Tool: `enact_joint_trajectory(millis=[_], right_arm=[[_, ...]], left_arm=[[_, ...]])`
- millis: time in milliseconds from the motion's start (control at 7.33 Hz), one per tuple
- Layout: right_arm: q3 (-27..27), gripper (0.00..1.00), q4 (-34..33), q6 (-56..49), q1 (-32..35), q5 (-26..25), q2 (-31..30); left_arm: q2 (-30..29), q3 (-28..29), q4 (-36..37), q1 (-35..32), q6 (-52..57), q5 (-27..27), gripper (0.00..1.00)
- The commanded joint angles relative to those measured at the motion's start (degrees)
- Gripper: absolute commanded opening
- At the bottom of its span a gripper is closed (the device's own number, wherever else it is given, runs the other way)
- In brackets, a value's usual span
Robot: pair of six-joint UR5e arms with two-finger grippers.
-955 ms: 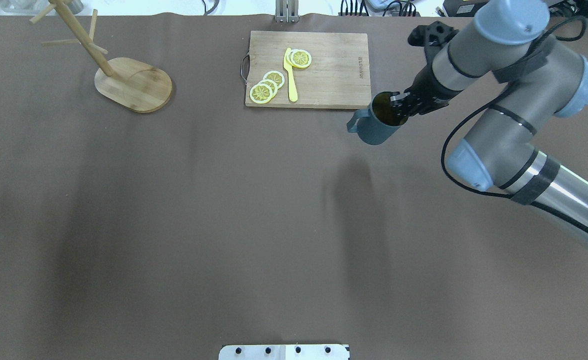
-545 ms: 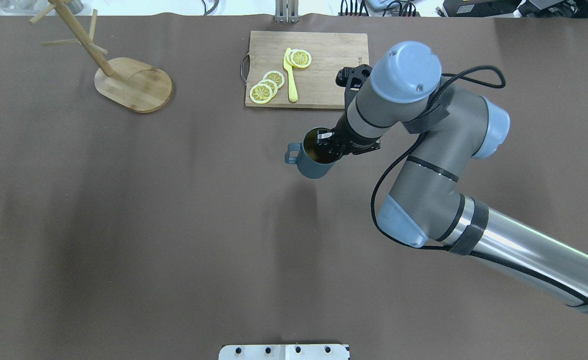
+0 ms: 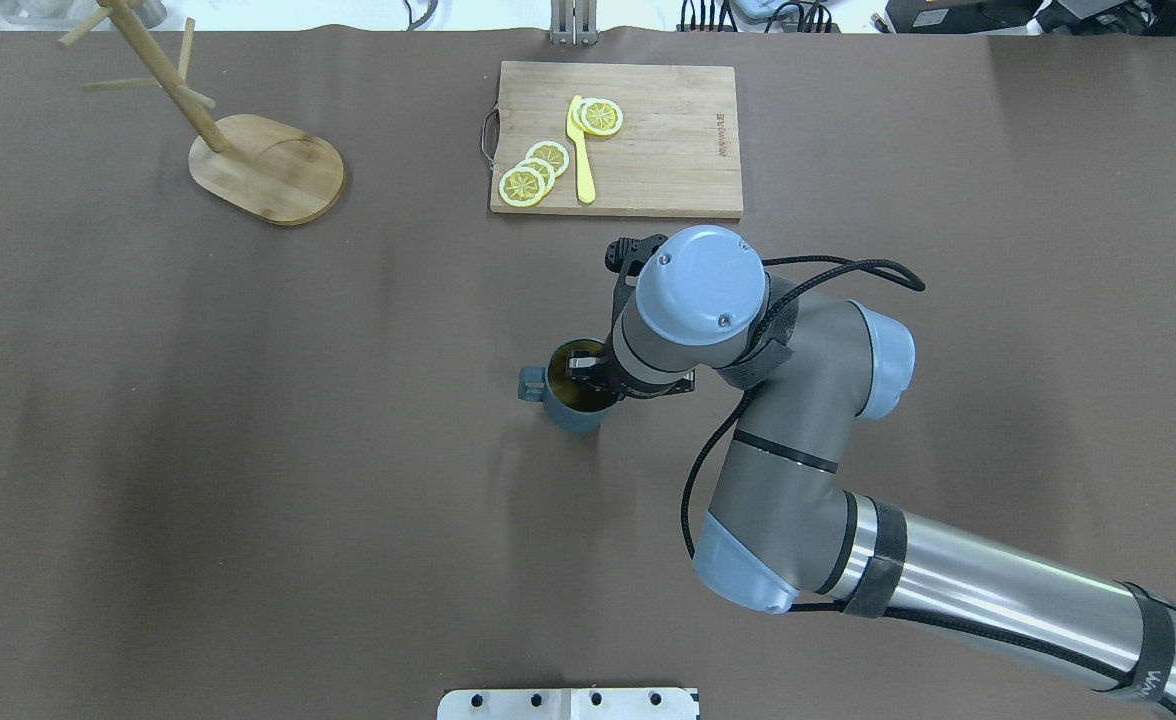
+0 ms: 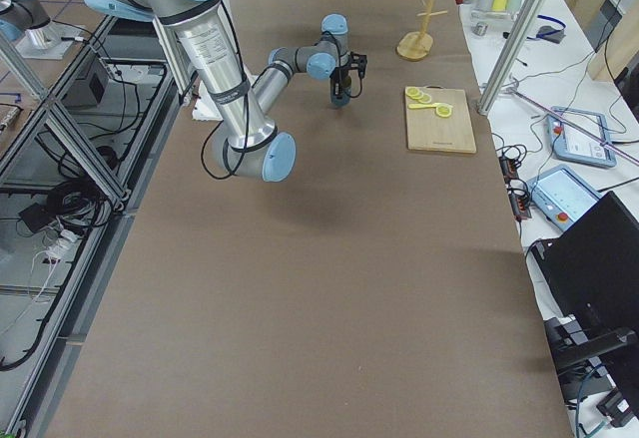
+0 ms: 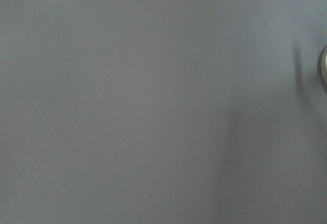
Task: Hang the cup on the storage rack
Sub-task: 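Carry the blue mug toward the table center and set it down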
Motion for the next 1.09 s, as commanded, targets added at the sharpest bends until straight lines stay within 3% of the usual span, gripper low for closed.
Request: enact_joint_trajectory(millis=[0,136,273,409,545,682,818,955], right_arm=[[-0.2,0.00,0.1,-0.1,-1.0,-0.4,0.0],[-0.2,0.00,0.1,-0.7,-1.2,-0.4,0.0],[-0.2,0.21,0.1,-0.7,-1.2,-0.4,0.0],[-0.2,0.24,0.1,-0.8,-1.3,-0.5,-0.1],[-0.1,0.48,0.3,-1.6,-1.3,-0.4,0.0],[0.6,0.93,0.3,-2.6,-1.2,-0.5,0.1],[1.9,1.00,0.4,-2.9,-0.4,-0.4,0.0],[3.9,1.00,0.1,-3.8,1.7,0.6,-0.3]], left_arm=[[-0.1,-0.1,-0.1,0.0,0.1,-0.3,0.99],[-0.1,-0.1,-0.1,0.0,0.1,-0.3,0.99],[-0.1,-0.2,-0.2,0.1,0.1,-0.4,0.99],[-0.2,-0.2,-0.3,0.5,0.2,-0.4,0.99],[-0.7,-0.2,-1.8,1.1,0.2,-0.4,0.99],[-0.4,-0.2,-4.3,1.6,0.1,-0.5,0.99],[-0.7,-0.2,-4.8,2.0,-0.7,-0.4,0.98],[-1.3,-0.5,-7.7,3.6,-1.5,-0.4,0.98]])
